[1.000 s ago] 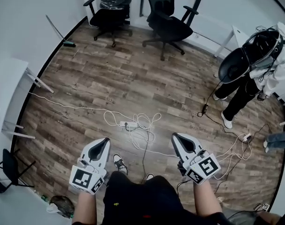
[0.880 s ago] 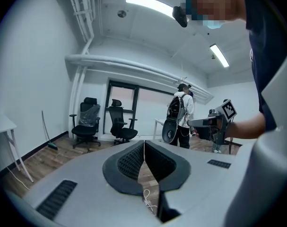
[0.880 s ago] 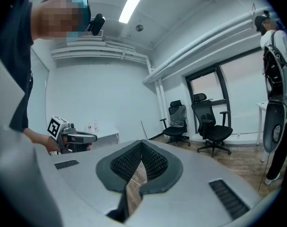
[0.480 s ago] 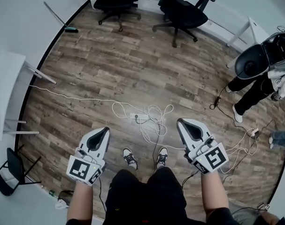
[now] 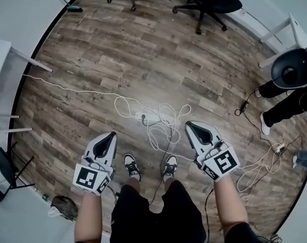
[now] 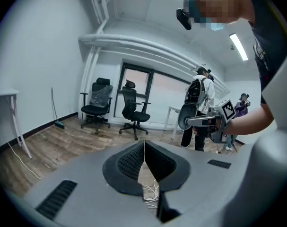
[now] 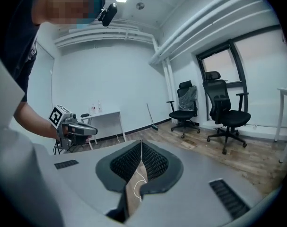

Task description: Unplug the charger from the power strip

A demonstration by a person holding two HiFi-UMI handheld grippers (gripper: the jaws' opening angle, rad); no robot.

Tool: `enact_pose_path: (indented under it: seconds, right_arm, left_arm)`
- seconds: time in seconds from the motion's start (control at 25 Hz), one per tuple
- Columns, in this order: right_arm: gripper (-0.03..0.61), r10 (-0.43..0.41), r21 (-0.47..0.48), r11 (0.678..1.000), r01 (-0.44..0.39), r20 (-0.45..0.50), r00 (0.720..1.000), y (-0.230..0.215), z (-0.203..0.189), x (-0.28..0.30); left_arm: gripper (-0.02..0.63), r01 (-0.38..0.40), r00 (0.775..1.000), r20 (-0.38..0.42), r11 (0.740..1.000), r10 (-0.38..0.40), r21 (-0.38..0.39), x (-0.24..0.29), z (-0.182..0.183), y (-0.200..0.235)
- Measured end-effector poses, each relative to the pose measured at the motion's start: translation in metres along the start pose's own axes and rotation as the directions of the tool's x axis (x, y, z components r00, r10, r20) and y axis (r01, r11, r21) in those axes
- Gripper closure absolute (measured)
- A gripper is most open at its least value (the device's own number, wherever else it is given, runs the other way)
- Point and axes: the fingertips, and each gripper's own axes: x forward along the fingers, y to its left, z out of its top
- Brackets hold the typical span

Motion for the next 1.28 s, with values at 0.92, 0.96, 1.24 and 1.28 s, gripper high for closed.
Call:
enact_pose_path:
  seconds: [0.92,0.96,1.24,1.28]
  right_arm:
    - [0.557,0.146,0.032,0.989,-0.142,-0.196,0.97,-0.078,-0.439,0.189]
    - [0.557,0.148,0.029,0.989,-0.145,-0.2,0.969,-0.081,-0.455,0.195]
    - [0.526,0.19,0.003,0.981,-0.195,-0.253,0.949,-0.099,-0.556,0.231]
    - [0.492,0.201,0.003,0.978,-0.208,-0.265,0.943,-0.1,-0.569,0.236]
  left_arm:
    - [0.589,0.078,0.974,-0.208,0.995,-0.091,-0.069,0.218,-0.422,0.093]
    - [0.589,0.087,0.972,-0.212,0.994,-0.101,-0.072,0.227,-0.437,0.096]
    - [0.589,0.152,0.952,-0.254,0.984,-0.171,-0.095,0.281,-0.532,0.109]
    - [0.589,0.162,0.948,-0.261,0.982,-0.182,-0.097,0.289,-0.544,0.111]
